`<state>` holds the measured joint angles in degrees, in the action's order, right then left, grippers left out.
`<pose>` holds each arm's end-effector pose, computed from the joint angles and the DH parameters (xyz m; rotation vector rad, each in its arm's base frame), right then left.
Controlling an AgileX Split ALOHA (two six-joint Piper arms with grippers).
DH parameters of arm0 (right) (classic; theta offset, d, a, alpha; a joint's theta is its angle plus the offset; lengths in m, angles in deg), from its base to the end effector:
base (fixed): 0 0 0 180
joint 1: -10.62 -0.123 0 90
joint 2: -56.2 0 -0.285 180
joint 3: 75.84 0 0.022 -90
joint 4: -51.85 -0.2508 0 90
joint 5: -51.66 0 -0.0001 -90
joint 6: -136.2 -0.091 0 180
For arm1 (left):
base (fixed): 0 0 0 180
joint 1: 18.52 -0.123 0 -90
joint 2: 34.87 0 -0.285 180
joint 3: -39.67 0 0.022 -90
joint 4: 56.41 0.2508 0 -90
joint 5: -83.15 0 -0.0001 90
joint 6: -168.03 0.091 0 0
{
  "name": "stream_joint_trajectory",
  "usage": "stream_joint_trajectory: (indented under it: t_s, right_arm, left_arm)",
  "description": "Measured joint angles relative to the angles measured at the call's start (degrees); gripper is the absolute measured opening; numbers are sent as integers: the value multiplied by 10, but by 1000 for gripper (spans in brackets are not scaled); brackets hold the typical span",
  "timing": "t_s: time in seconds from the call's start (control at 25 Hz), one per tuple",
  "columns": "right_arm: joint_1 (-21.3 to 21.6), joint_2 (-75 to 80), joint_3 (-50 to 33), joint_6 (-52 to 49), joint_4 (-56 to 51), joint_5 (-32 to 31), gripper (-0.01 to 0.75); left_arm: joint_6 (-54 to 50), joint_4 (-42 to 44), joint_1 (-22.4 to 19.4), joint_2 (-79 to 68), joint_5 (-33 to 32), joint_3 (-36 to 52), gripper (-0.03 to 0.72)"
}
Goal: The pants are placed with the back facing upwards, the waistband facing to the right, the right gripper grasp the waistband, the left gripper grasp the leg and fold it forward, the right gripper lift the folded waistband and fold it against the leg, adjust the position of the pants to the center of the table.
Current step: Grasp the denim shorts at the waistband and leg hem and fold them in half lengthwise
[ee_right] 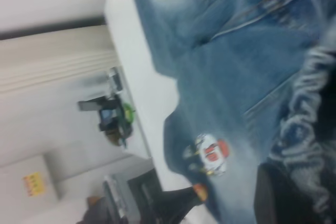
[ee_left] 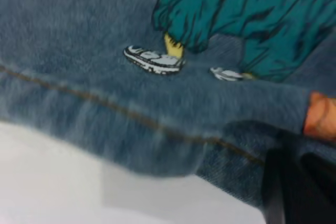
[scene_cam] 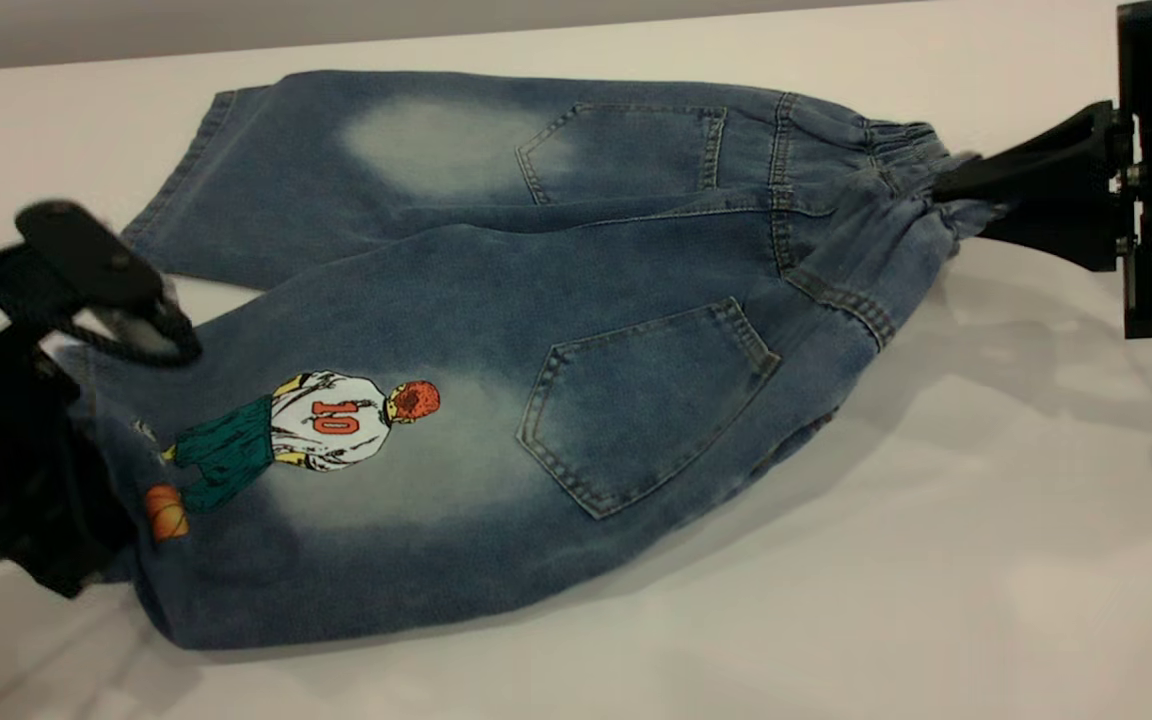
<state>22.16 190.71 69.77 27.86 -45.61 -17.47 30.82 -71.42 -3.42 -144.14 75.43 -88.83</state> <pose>0.2978 0.0253 0.0548 0.6229 2.3512 1.7162 0.2076 -0.0593 0.0734 1.0803 2.7274 -0.0170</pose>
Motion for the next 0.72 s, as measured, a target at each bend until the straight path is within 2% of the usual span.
stream_joint_trajectory:
  t_s: [0.24,0.48,0.64,0.72]
  right_arm:
    - [11,-35,-61,8,1,14,43]
    - [58,-112,-128,9,1,-9,43]
    - [95,-175,-151,-21,3,-9,43]
    - [97,-198,-150,-38,-5,-8,43]
  left_arm:
    - [-7,0,0,109,-39,-1,38]
    - [-12,2,-1,243,-40,-1,36]
    - [-12,3,-3,302,-1,-7,37]
    - [-12,2,-14,306,27,-23,37]
